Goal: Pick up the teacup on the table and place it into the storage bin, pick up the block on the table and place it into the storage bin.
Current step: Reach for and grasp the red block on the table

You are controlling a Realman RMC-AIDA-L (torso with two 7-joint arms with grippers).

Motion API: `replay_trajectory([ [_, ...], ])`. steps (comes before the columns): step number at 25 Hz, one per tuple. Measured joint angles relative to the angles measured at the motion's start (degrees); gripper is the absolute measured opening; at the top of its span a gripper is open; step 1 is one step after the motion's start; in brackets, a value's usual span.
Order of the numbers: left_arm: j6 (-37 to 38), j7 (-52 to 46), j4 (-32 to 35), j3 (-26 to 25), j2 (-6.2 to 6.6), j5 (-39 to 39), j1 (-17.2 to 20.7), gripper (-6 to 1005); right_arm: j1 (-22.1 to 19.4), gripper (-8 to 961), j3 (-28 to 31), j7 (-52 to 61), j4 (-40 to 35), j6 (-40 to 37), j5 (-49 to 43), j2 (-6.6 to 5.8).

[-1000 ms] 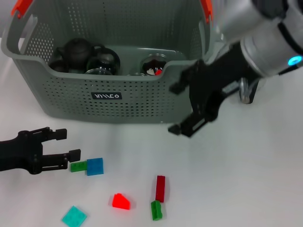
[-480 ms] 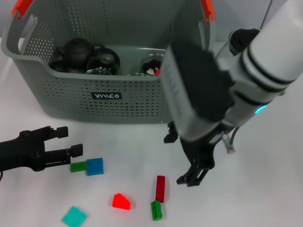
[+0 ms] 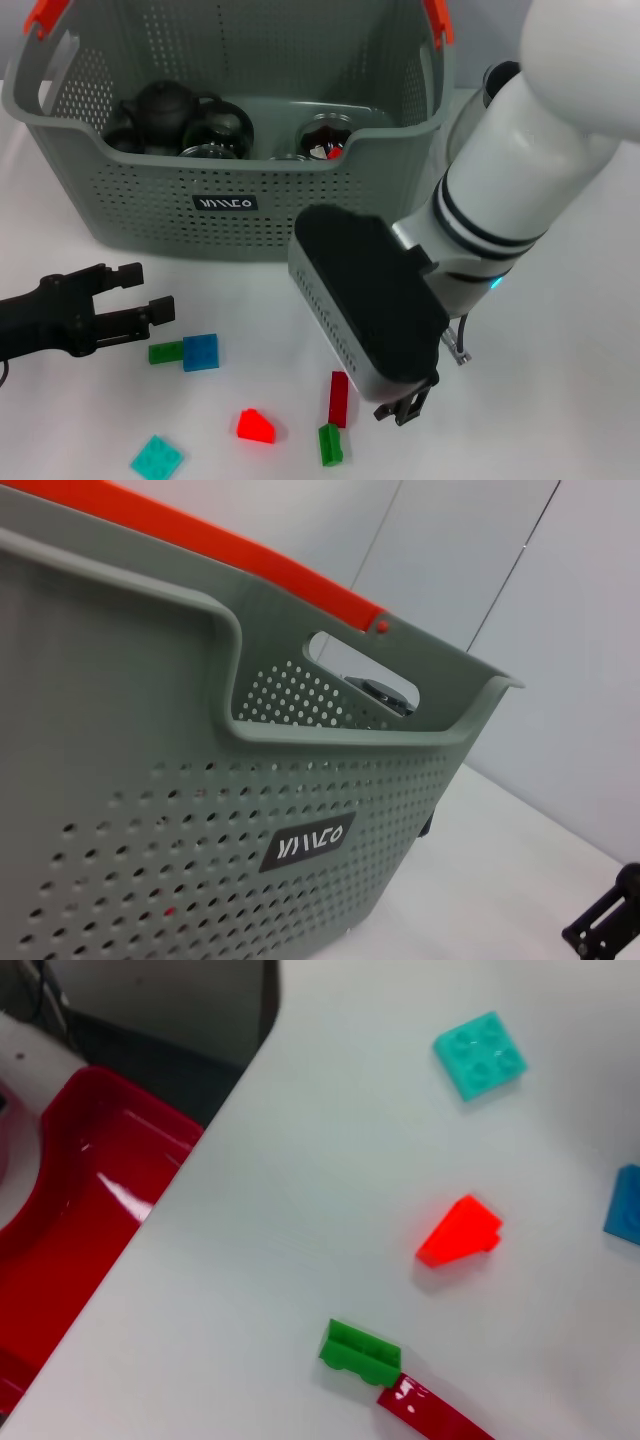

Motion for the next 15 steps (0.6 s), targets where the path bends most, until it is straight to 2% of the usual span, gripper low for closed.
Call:
replay_trajectory([
  [15,0.4,-1.3,-0.1,0.0,0.0,0.0,0.1,872,-2.0,938,-10.4,-3.2,1.6,11.4,-3.1,0.16],
])
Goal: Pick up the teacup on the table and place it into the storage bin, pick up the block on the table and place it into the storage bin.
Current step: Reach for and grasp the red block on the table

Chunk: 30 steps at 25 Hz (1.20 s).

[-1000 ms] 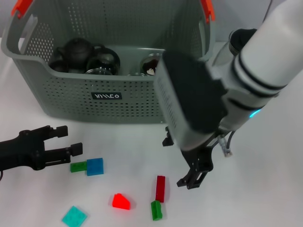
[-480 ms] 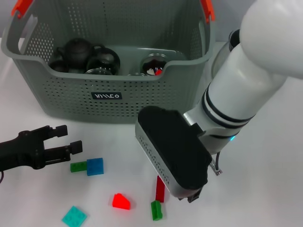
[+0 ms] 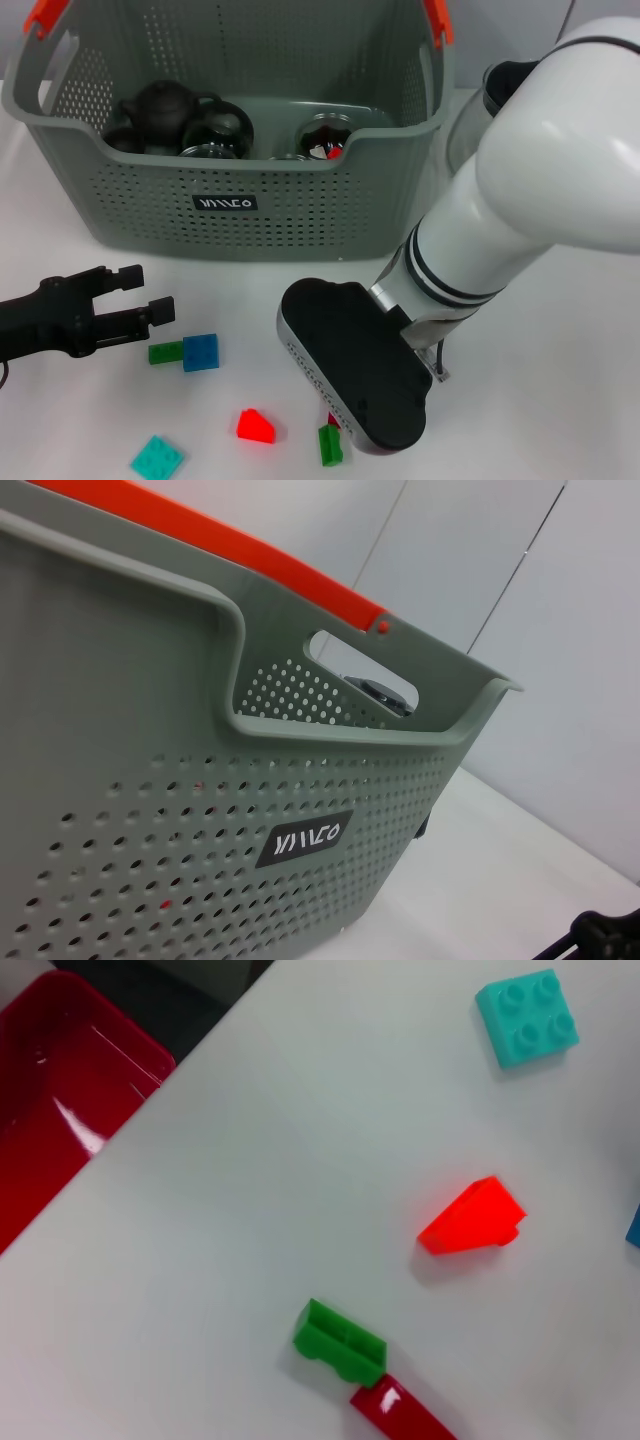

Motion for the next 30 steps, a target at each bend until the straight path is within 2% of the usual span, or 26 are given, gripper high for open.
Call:
replay_trajectory([
  [11,0.0,0.0,0.0,0.0,0.0,0.0,0.0,872,-1.2,928,-3.0,0.0,1.9,5.9,0.4,0.13],
  [30,0.1,0.0,0.2,0.0,0.0,0.0,0.1,871,-2.1,908,-3.5,0.7,3.2,8.0,0.6,0.31],
])
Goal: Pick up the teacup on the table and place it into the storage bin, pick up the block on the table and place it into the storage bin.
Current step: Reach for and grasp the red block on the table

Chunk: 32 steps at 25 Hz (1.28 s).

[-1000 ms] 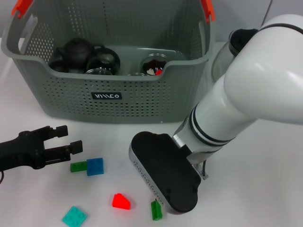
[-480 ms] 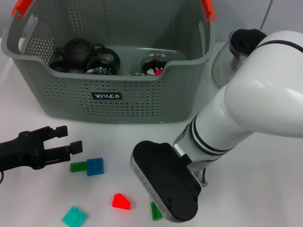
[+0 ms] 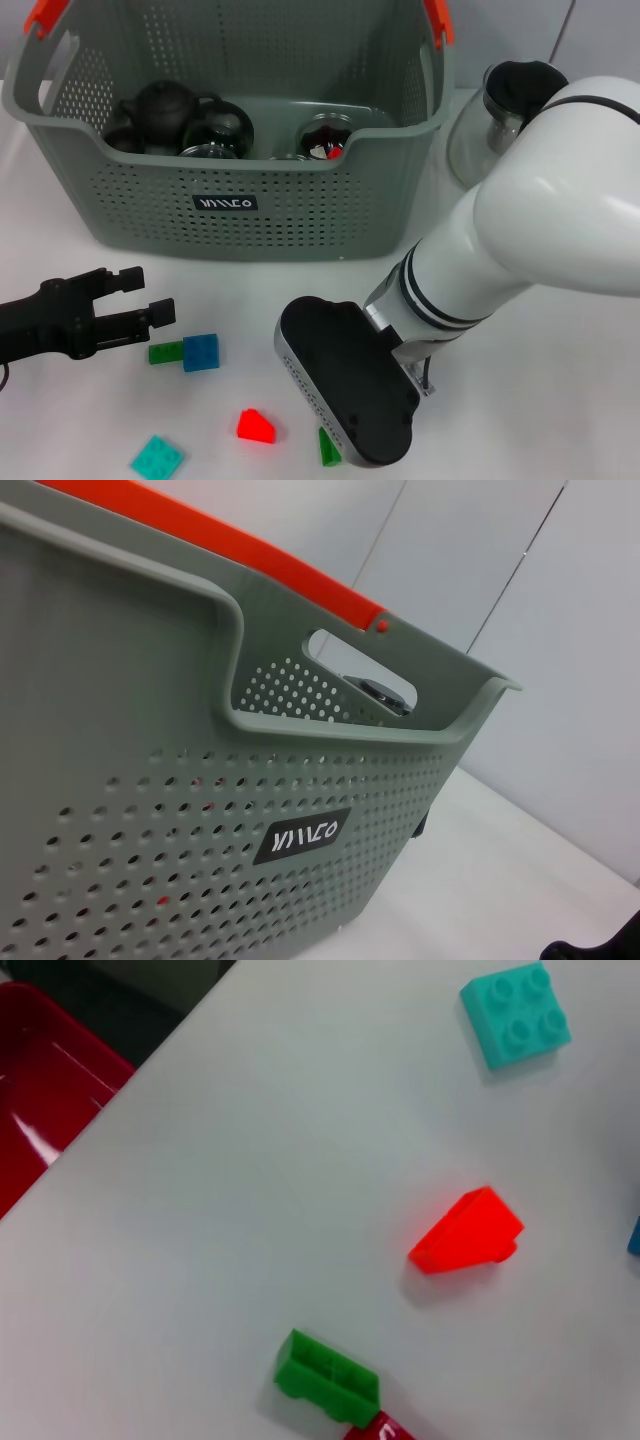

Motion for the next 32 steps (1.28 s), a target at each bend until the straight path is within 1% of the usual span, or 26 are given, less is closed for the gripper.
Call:
replay_trajectory([
  [13,0.0,0.1,0.0,0.0,0.0,0.0,0.0,871,-0.4,894,-0.2,3.1,0.5,3.3,0.1,0.14],
  [31,0.0,0.3,0.2,0.0,0.0,0.0,0.0,872,-0.2,875,-0.3,4.4,1.1,1.7,1.3,0.1],
  [32,0.0,0.3,0.2,0.0,0.0,0.0,0.0,872,-0.1,835,-0.3,4.4,1.1,1.7,1.5,0.09],
])
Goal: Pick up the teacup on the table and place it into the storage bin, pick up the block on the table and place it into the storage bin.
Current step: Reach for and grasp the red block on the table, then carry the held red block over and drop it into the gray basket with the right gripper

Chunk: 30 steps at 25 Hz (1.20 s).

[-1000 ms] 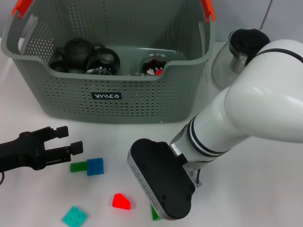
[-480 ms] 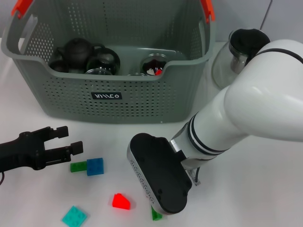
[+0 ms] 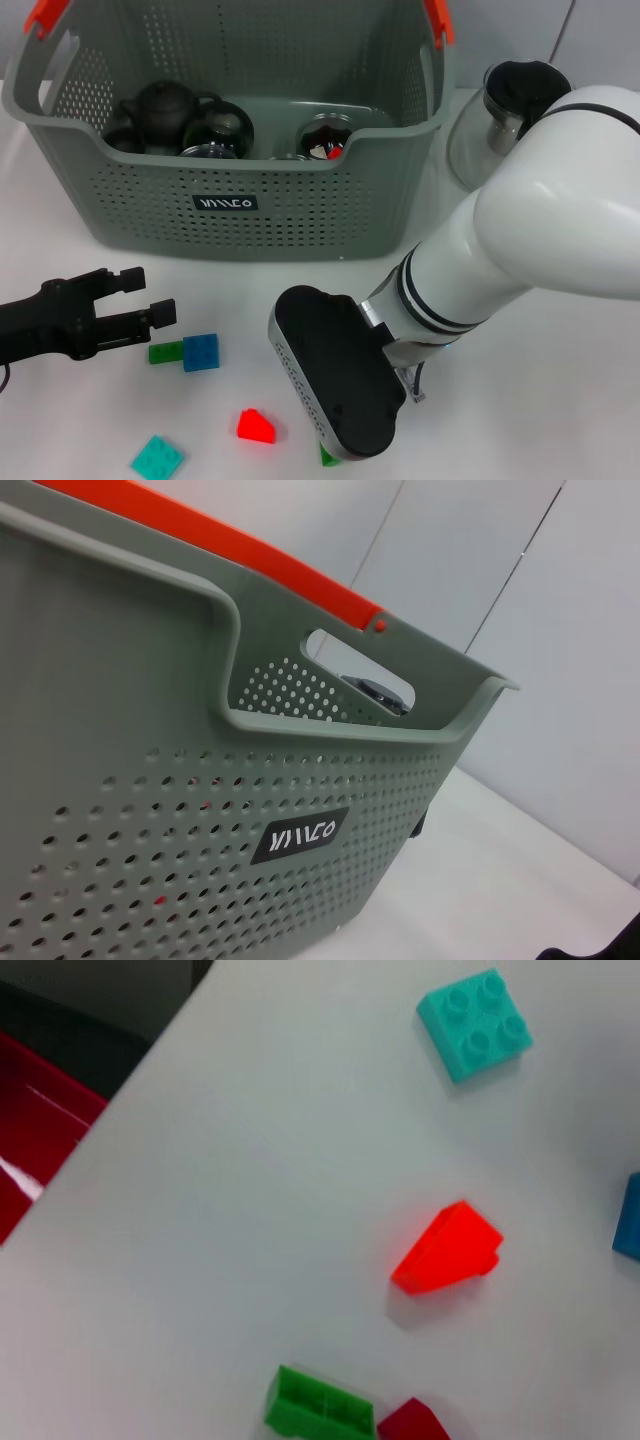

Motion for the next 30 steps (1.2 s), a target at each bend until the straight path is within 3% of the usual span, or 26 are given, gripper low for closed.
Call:
replay_trajectory([
  [10,0.0,0.1,0.0,0.0,0.0,0.0,0.0,872,0.3,478,0.0,-0.1,1.2,0.3,0.9,0.1],
  [28,0.1,0.1,0.0,0.0,0.0,0.0,0.0,871,0.9,435,-0.1,-0.6,2.8,0.4,2.3,0.17],
  [30,0.1,0.1,0.0,0.0,0.0,0.0,0.0,871,0.9,367,-0.1,-0.6,2.8,0.4,2.3,0.17],
])
